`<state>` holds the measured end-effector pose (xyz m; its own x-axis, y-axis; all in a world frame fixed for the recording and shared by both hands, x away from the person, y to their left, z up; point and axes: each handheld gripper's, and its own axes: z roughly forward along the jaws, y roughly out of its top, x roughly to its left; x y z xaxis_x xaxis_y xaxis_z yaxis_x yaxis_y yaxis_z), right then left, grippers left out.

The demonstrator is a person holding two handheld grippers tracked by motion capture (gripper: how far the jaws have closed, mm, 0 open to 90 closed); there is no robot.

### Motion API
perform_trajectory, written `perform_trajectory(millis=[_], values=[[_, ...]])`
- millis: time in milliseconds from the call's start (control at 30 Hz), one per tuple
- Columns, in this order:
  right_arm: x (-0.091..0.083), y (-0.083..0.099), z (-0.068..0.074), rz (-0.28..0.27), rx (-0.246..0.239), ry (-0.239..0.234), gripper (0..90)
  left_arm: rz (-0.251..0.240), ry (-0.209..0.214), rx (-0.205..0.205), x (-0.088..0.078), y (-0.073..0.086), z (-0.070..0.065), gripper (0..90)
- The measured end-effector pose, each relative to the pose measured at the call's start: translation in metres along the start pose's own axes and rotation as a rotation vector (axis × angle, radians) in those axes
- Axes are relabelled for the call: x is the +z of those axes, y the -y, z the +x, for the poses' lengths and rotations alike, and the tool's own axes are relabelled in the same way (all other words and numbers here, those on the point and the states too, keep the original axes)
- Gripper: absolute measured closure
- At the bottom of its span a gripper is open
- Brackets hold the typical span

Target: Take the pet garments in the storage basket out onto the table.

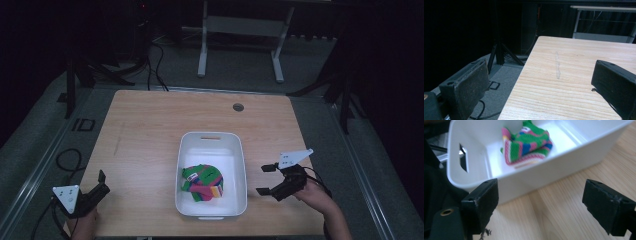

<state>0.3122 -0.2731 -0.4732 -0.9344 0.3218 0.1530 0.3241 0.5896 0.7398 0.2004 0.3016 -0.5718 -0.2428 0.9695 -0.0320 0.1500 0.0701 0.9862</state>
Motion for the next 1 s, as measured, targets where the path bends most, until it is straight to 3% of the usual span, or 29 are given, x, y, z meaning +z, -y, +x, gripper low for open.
perform_trajectory(millis=[133, 233, 300, 567, 1000], values=[[0.006, -0.015, 0.003, 0.006, -0.008, -0.026, 12.9, 0.000, 0.000, -0.001, 0.000, 0.000, 0.000, 1.9], [0.010, -0.022, 0.006, 0.015, -0.018, -0.007, 13.3, 0.000, 0.002, -0.002, 0.000, 0.000, 0.000, 1.9], [0.015, -0.029, 0.007, 0.025, -0.024, -0.019, 12.9, 0.000, 0.003, -0.003, 0.000, 0.000, 0.000, 1.9], [0.043, -0.057, 0.016, 0.087, -0.085, -0.051, 12.9, 0.000, 0.006, -0.003, 0.000, 0.000, 0.000, 1.9], [0.087, -0.083, 0.028, 0.155, -0.134, -0.088, 13.1, 0.001, 0.017, -0.001, 0.000, 0.000, 0.001, 1.9]])
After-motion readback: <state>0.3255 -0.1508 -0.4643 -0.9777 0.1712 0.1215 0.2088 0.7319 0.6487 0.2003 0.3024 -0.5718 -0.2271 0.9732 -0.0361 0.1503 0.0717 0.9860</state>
